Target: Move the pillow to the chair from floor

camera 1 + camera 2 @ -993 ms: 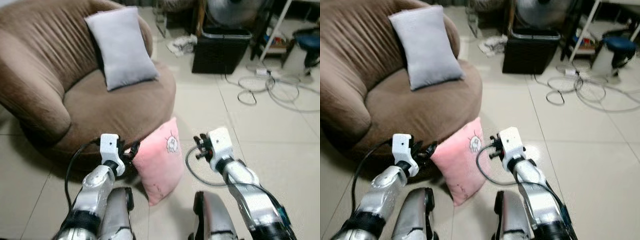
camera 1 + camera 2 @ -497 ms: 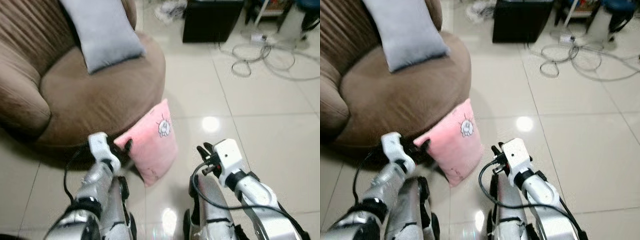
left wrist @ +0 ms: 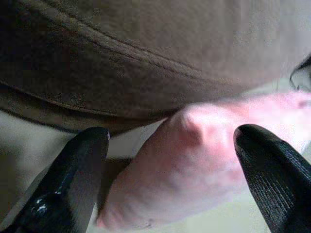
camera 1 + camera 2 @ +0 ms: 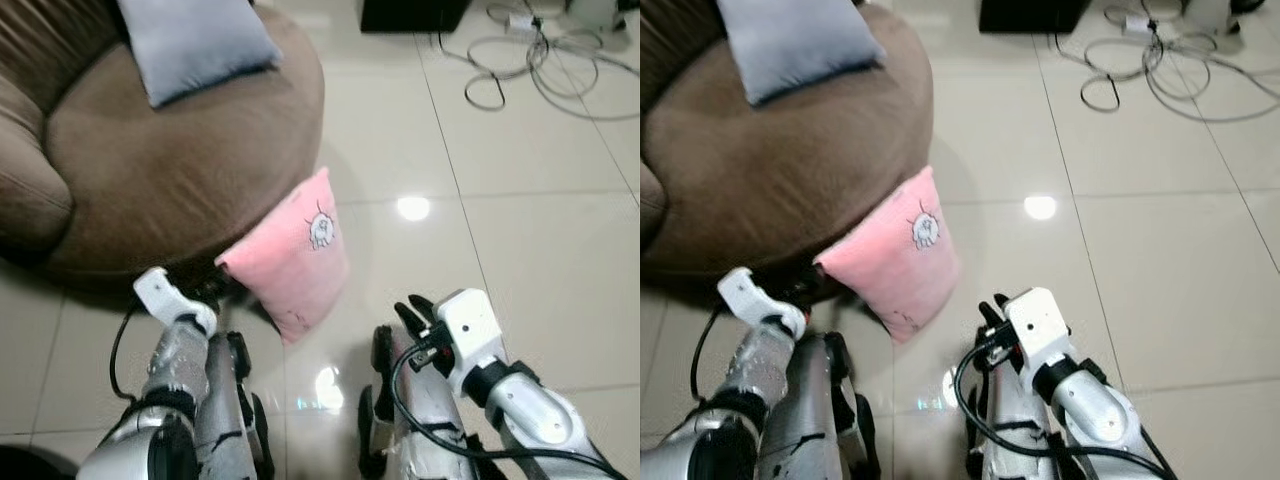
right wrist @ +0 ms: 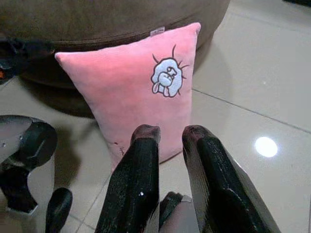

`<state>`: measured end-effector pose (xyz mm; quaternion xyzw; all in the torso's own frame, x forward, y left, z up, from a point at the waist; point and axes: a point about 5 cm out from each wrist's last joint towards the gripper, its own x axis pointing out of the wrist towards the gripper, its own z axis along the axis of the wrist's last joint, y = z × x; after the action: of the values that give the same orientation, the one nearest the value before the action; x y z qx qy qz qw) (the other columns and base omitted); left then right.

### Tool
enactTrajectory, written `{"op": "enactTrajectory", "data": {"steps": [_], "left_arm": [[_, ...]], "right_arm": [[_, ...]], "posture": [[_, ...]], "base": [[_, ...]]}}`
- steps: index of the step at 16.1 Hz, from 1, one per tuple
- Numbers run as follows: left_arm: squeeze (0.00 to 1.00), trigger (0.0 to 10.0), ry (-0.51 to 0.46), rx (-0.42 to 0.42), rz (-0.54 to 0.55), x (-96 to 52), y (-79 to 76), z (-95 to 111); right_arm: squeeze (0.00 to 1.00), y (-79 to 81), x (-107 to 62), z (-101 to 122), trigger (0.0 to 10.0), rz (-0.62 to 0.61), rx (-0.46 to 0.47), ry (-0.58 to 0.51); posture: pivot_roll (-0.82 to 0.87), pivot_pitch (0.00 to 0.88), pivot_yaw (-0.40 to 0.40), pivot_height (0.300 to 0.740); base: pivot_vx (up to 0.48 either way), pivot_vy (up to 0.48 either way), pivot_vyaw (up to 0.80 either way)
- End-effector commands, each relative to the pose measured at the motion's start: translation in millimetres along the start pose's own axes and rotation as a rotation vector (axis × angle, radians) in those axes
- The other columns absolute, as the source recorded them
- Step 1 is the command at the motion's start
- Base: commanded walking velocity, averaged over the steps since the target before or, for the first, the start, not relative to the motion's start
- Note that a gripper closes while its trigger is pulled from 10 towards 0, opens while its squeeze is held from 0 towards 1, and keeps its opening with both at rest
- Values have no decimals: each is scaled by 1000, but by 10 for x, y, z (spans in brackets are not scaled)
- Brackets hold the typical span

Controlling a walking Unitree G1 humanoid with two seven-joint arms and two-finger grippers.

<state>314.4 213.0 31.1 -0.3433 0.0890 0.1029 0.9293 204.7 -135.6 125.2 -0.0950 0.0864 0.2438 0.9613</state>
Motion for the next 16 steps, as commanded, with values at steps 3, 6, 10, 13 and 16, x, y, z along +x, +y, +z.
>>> {"op": "enactTrajectory", "data": {"steps": [3, 6, 10, 13, 16], "left_arm": [[0, 10000, -44, -224, -41, -10, -13, -27], [0, 10000, -46, -290, -150, 36, -190, -31], [0, 10000, 129, -129, -194, -12, -291, -309], [0, 10000, 122, -132, -183, 17, -341, -295], [0, 10000, 86, -156, -169, 63, -391, -223]], "right_arm": [[0, 10, -144, 9, 10000, -7, 19, 28], [0, 47, -167, 16, 10000, -17, 37, 43], [0, 104, -211, 32, 10000, -18, 45, 55], [0, 122, -204, 58, 10000, -20, 49, 55], [0, 125, -207, 65, 10000, -22, 52, 54]], "posture": [[-186, 389, -42, 557], [-187, 406, -34, 557], [-192, 405, -15, 557], [-200, 397, -10, 557], [-196, 394, -7, 557]], "base": [[0, 0, 0], [0, 0, 0], [0, 0, 0], [0, 0, 0], [0, 0, 0]]}}
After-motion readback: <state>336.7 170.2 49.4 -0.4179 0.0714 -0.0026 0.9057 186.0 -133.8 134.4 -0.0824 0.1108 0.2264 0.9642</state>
